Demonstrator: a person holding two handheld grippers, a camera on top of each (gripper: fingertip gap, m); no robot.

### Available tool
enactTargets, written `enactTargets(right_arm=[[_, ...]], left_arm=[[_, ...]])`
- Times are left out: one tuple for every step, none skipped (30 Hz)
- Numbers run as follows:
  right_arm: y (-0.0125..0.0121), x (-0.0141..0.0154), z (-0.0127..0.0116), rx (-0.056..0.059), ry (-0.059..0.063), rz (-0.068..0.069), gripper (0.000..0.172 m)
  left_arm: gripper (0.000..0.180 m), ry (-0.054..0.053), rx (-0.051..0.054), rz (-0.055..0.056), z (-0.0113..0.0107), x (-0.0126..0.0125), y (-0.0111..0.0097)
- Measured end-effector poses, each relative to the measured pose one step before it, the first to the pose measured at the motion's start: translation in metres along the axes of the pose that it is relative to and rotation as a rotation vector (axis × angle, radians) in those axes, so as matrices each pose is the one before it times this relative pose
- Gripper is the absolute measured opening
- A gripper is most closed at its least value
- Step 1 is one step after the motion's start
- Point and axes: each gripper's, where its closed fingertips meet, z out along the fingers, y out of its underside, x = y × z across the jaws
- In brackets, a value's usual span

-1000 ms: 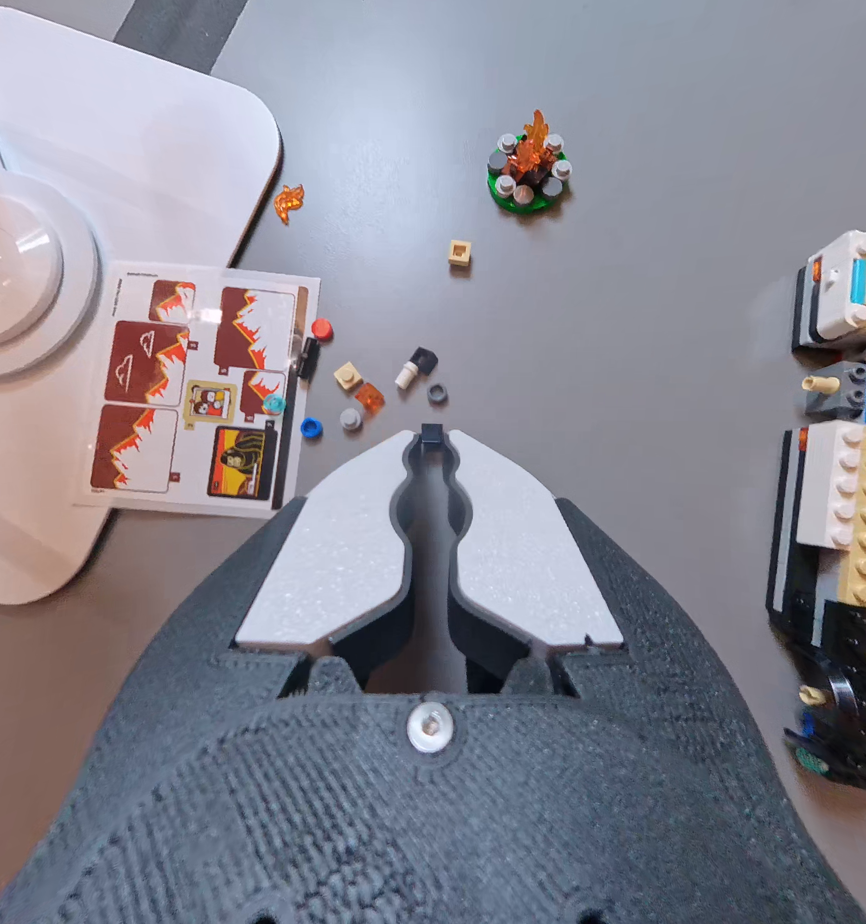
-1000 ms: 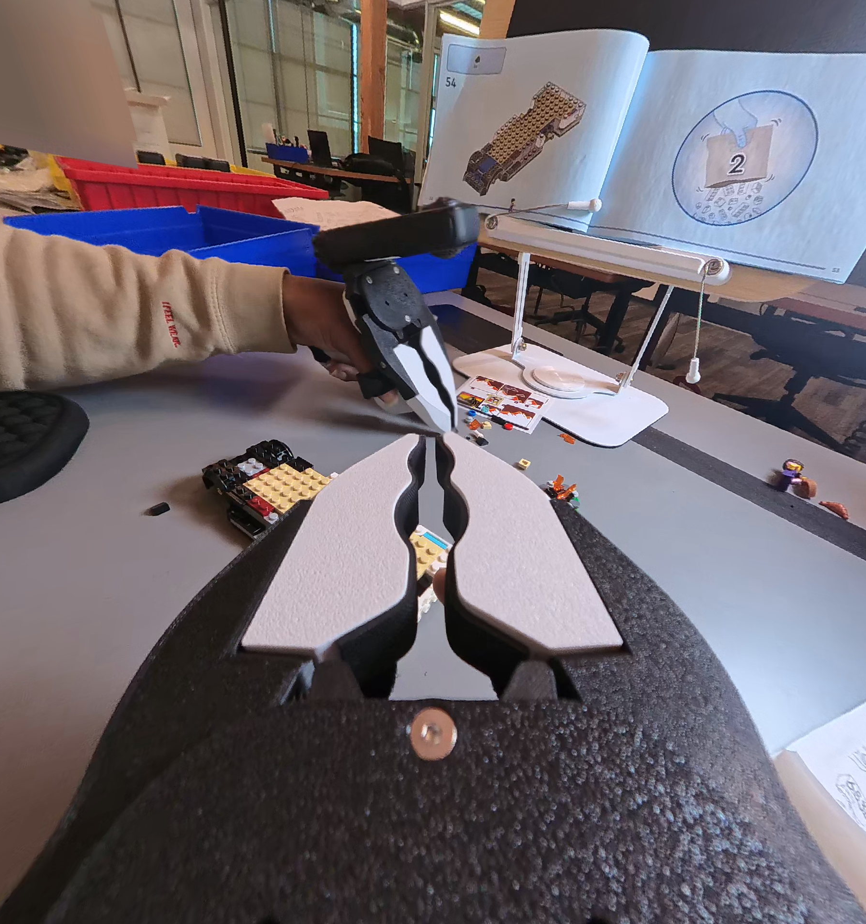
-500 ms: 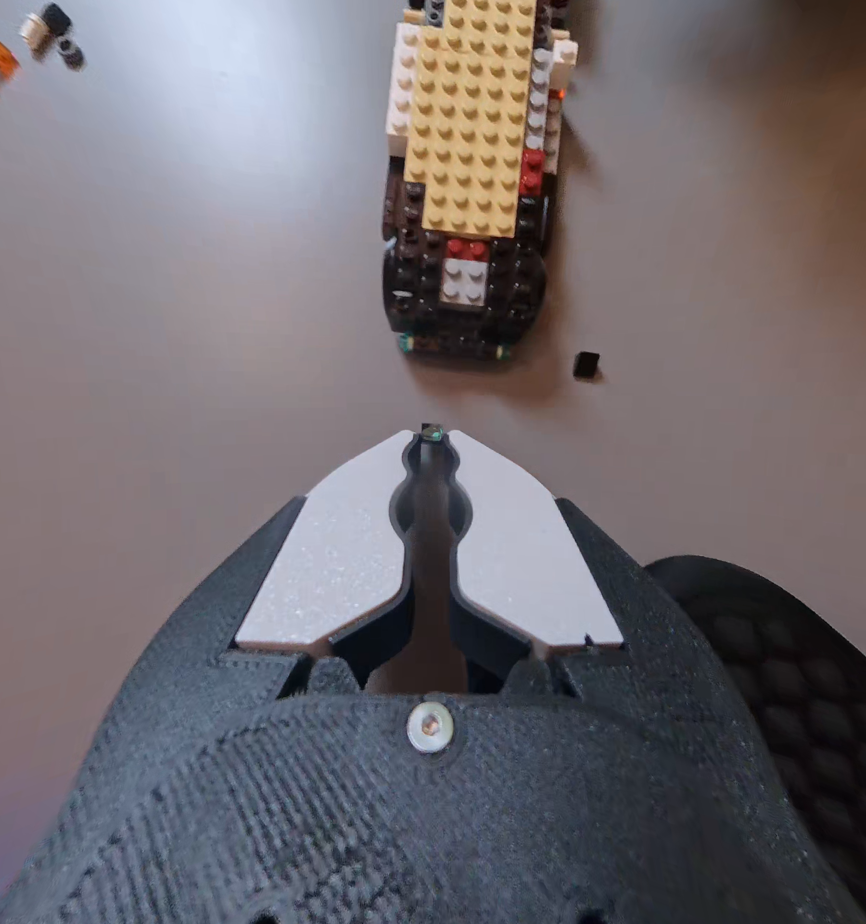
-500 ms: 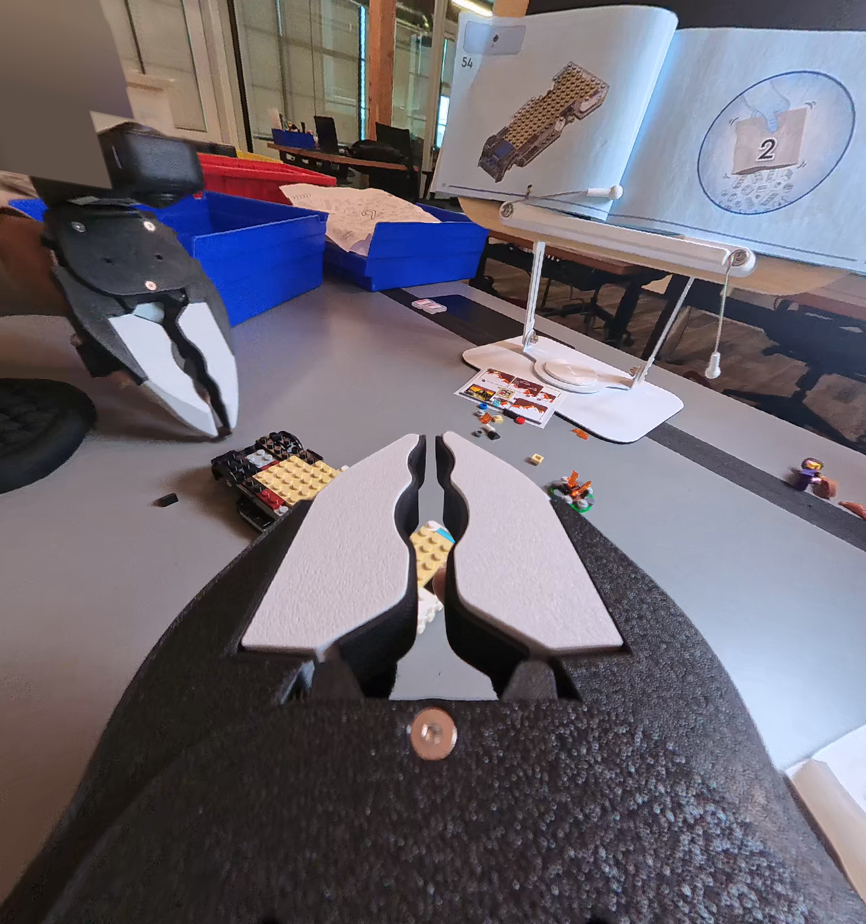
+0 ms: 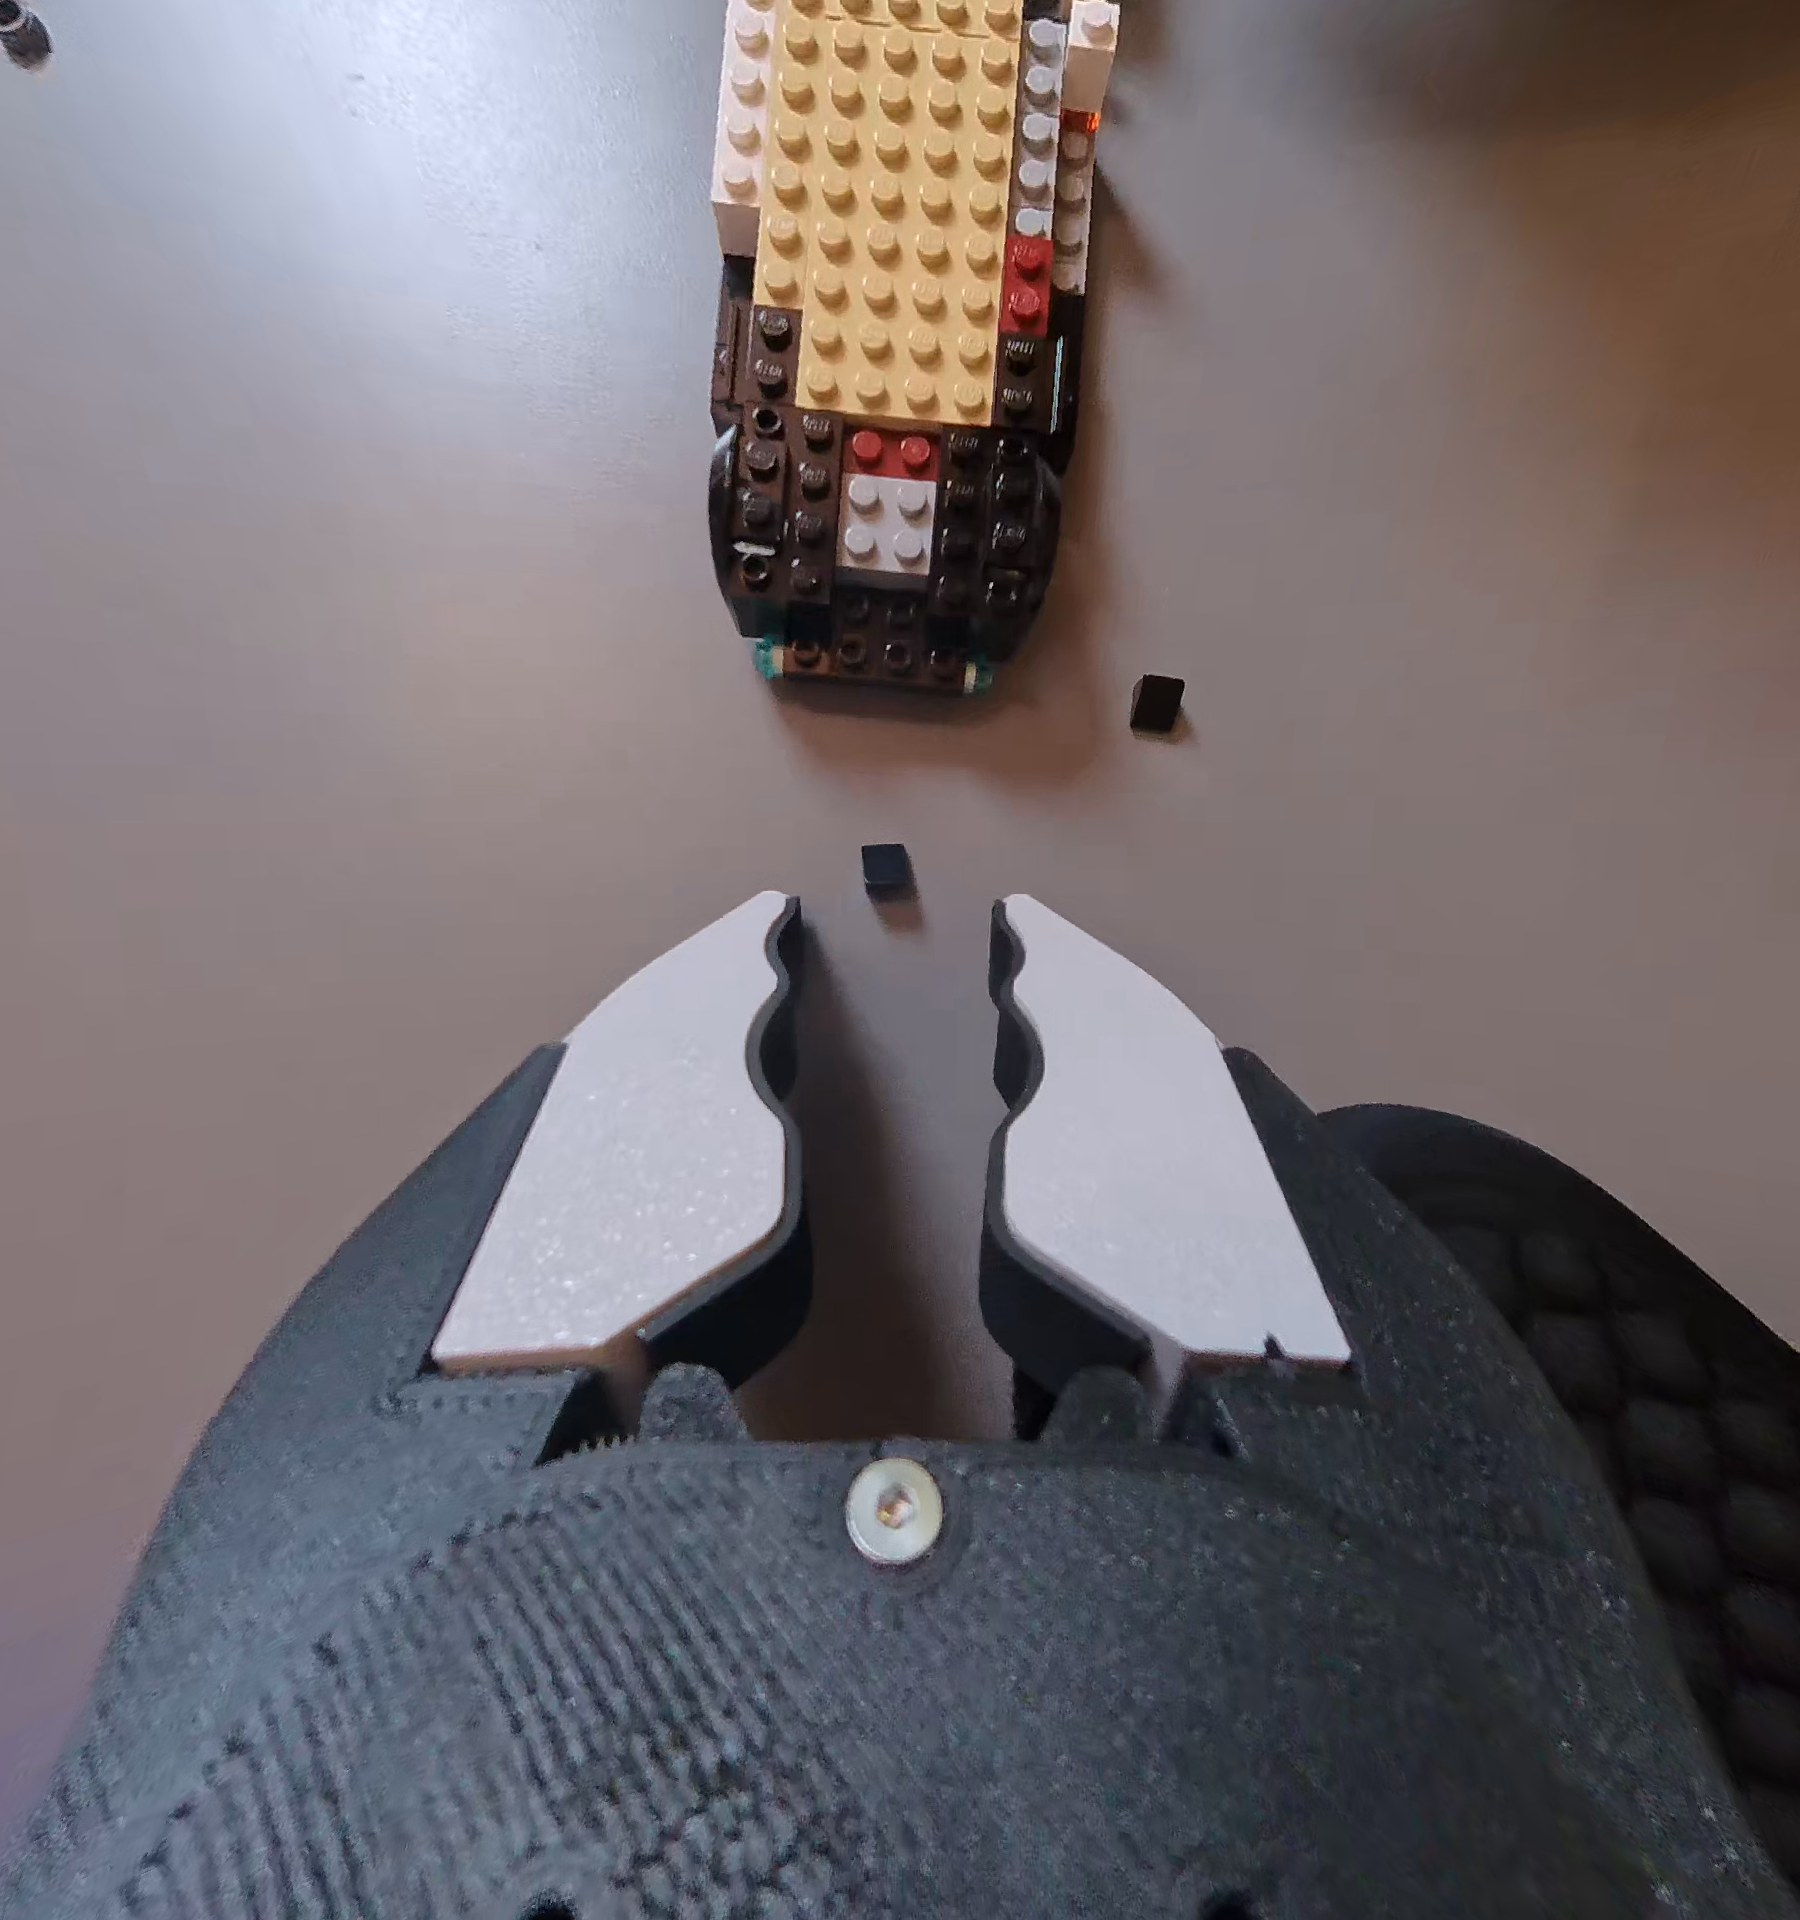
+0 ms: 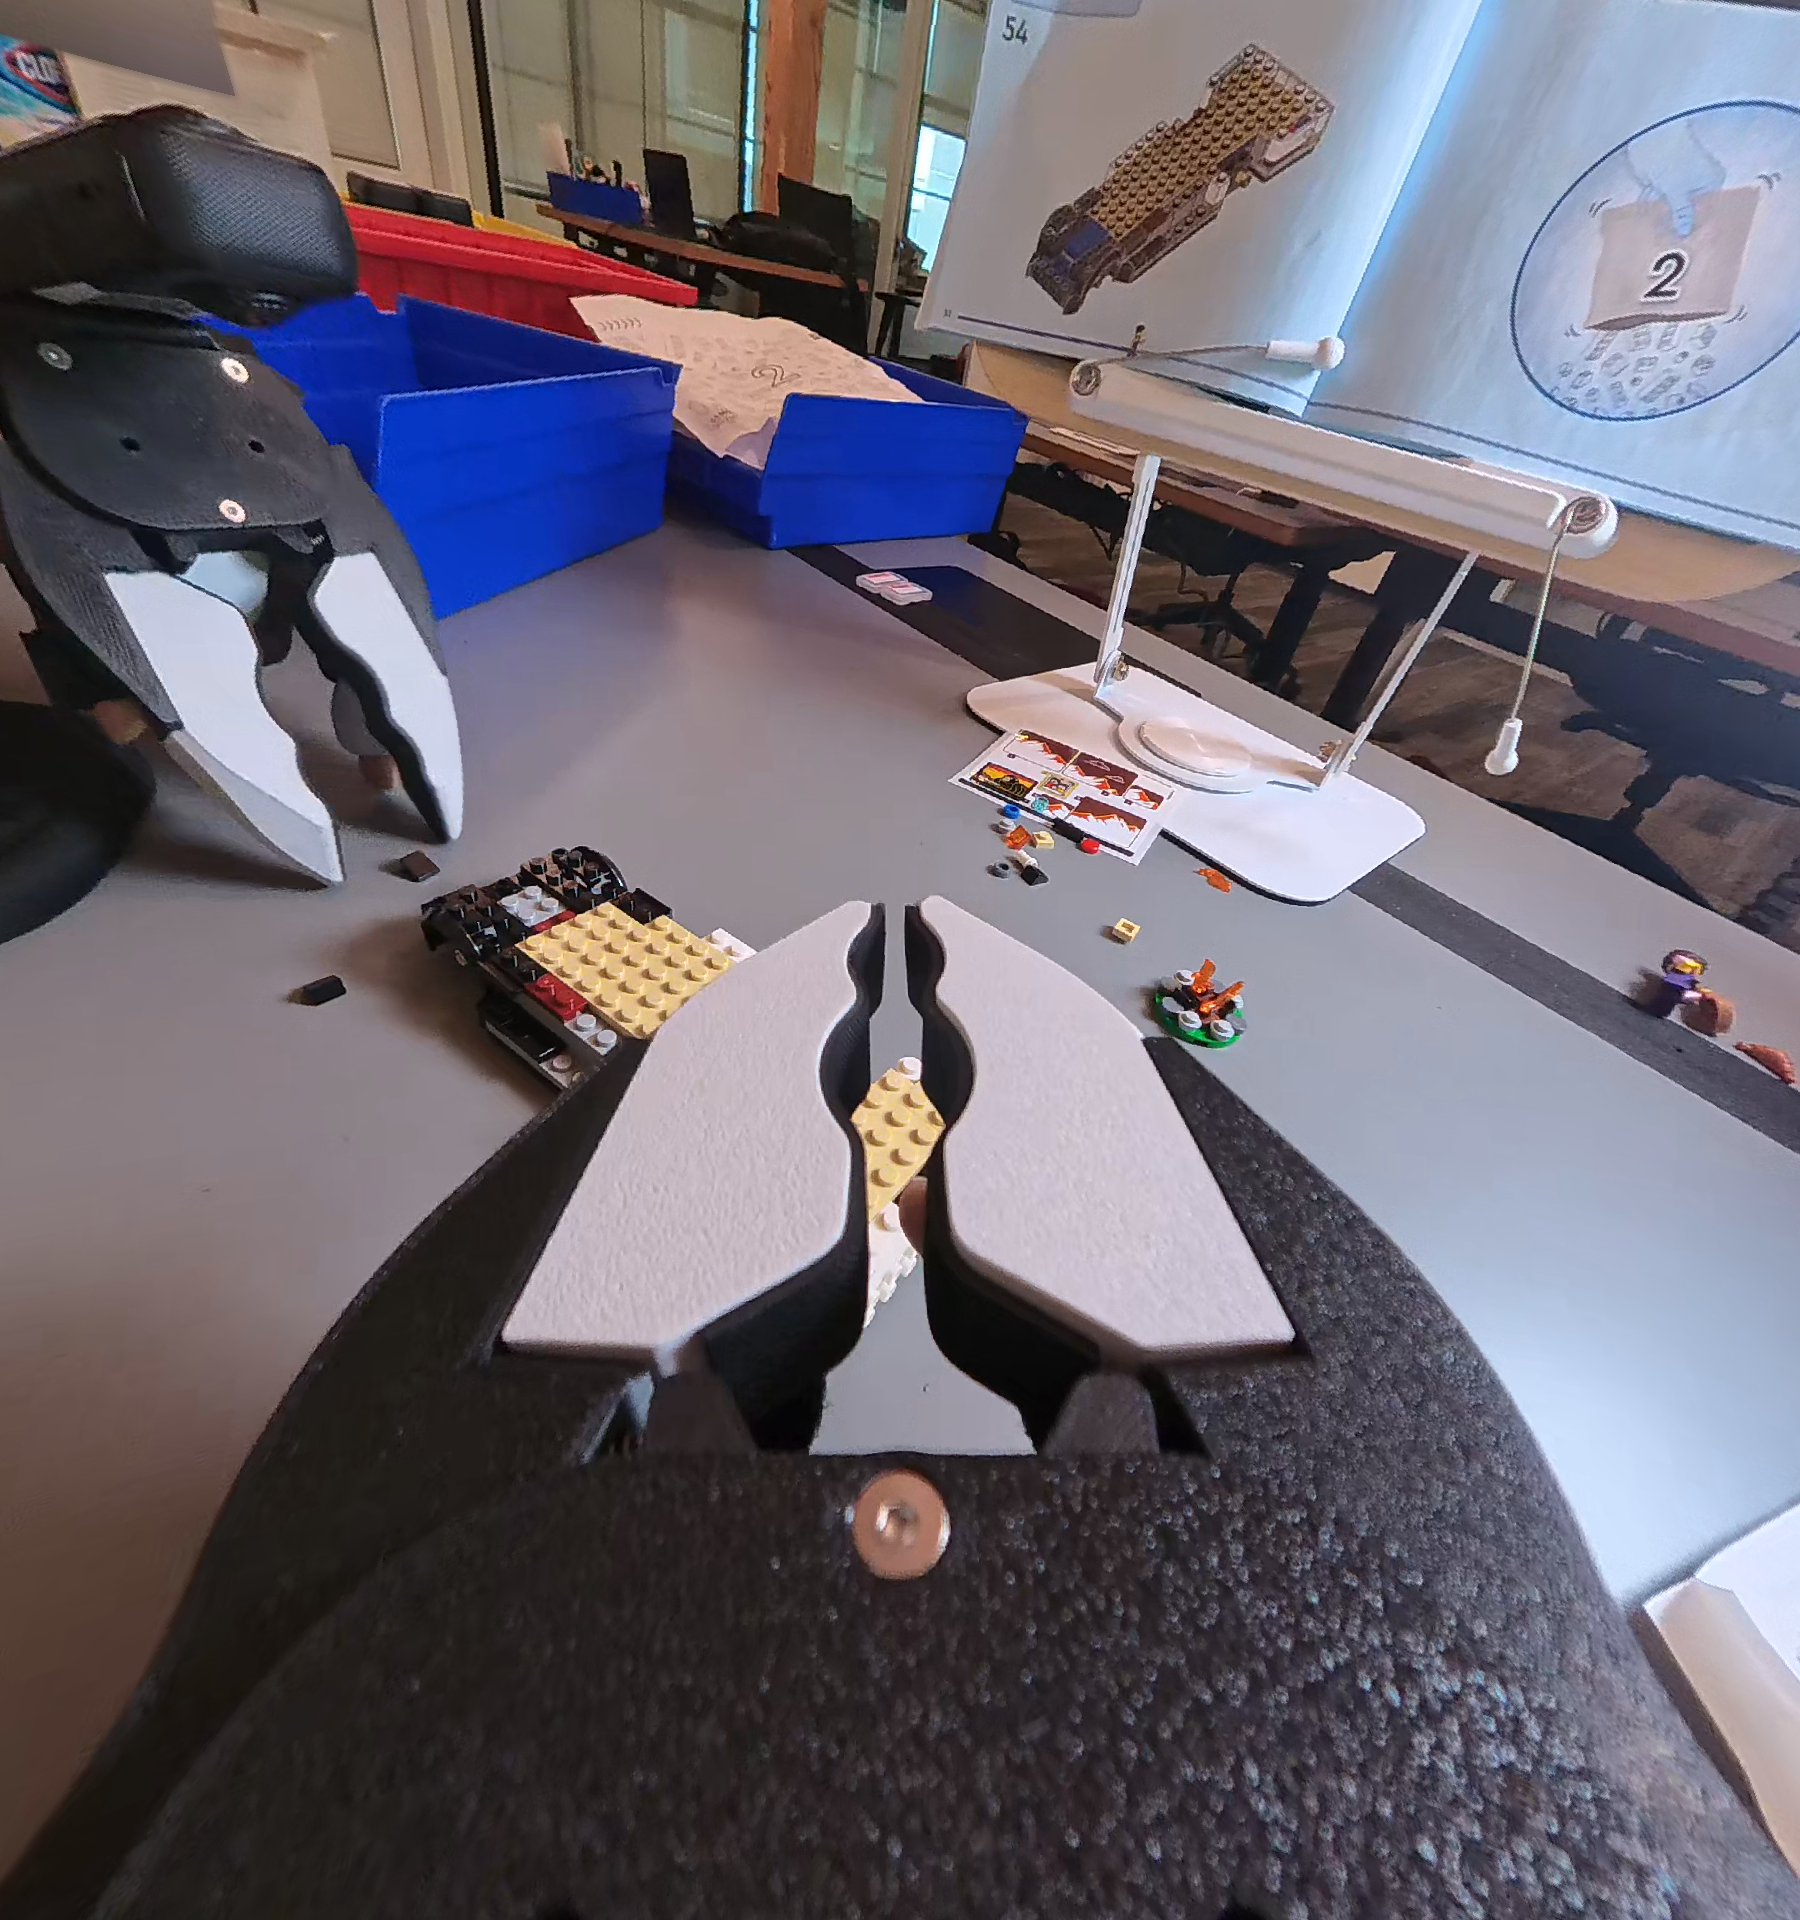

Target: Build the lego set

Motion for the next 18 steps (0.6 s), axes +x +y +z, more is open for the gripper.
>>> enactTargets(right_arm=[[0.00012,-0.00023,0.00013,-0.0009,0.0003,-0.0018,0.004],[0.00037,-0.00027,0.00033,-0.0015,0.0000,-0.0019,0.004],[0.00031,-0.00037,0.00025,-0.0019,-0.0002,-0.0019,0.004],[0.00041,-0.00041,0.00035,-0.0021,-0.0004,-0.0024,0.004],[0.00036,-0.00051,0.00029,-0.0019,-0.0002,-0.0032,0.004],[0.00034,-0.00050,0.00038,-0.0019,-0.0003,-0.0039,0.004],[0.00038,-0.00047,0.00036,-0.0023,-0.0001,-0.0040,0.004],[0.00048,-0.00061,0.00033,-0.0024,-0.0004,-0.0042,0.004],[0.00054,-0.00074,0.00046,-0.0032,-0.0010,-0.0044,0.004],[0.00071,-0.00070,0.00047,-0.0037,-0.0015,-0.0047,0.004],[0.00068,-0.00084,0.00053,-0.0038,-0.0017,-0.0050,0.004],[0.00077,-0.00082,0.00046,-0.0036,-0.0018,-0.0052,0.004],[0.00061,-0.00092,0.00051,-0.0035,-0.0020,-0.0056,0.004],[0.00066,-0.00087,0.00061,-0.0040,-0.0025,-0.0063,0.003],[0.00070,-0.00096,0.00042,-0.0044,-0.0025,-0.0072,0.003],[0.00068,-0.00082,0.00043,-0.0044,-0.0018,-0.0079,0.003],[0.00048,-0.00089,0.00022,-0.0036,-0.0019,-0.0084,0.003],[0.00033,-0.00128,0.00018,-0.0034,-0.0047,-0.0091,0.003]], left_arm=[[0.037,0.0027,0.0045,-0.0070,-0.00042,-0.00059,0.00029],[0.039,0.0037,0.0043,-0.0044,-0.00035,-0.00017,0.00022],[0.041,-0.0050,0.0011,0.0002,-0.00037,-0.00123,0.00039],[0.043,-0.0075,-0.0006,0.0029,-0.00044,-0.00169,0.00072],[0.045,-0.0028,0.0045,0.0014,-0.00040,-0.00144,-0.00021],[0.047,0.0023,0.0184,-0.0023,-0.00083,-0.00102,-0.00238],[0.046,-0.0005,0.0283,-0.0075,-0.00104,-0.00180,-0.00413],[0.046,0.0012,0.0255,-0.0112,-0.00095,-0.00186,-0.00441],[0.047,-0.0008,0.0223,-0.0077,-0.00069,-0.00211,-0.00428],[0.047,-0.0029,0.0243,-0.0010,-0.00042,-0.00194,-0.00507],[0.047,0.0006,0.0252,0.0012,-0.00014,-0.00122,-0.00552],[0.048,0.0033,0.0232,0.0005,0.00057,-0.00103,-0.00570],[0.049,-0.0035,0.0257,0.0012,0.00147,-0.00197,-0.00629],[0.049,-0.0020,0.0239,0.0002,0.00216,-0.00143,-0.00602],[0.050,0.0112,0.0156,-0.0027,0.00323,0.00097,-0.00479],[0.053,0.0183,0.0086,-0.0016,0.00387,0.00252,-0.00351],[0.055,0.0118,0.0017,0.0034,0.00425,0.00178,-0.00177],[0.057,0.0109,-0.0041,0.0080,0.00411,0.00194,-0.00036]])
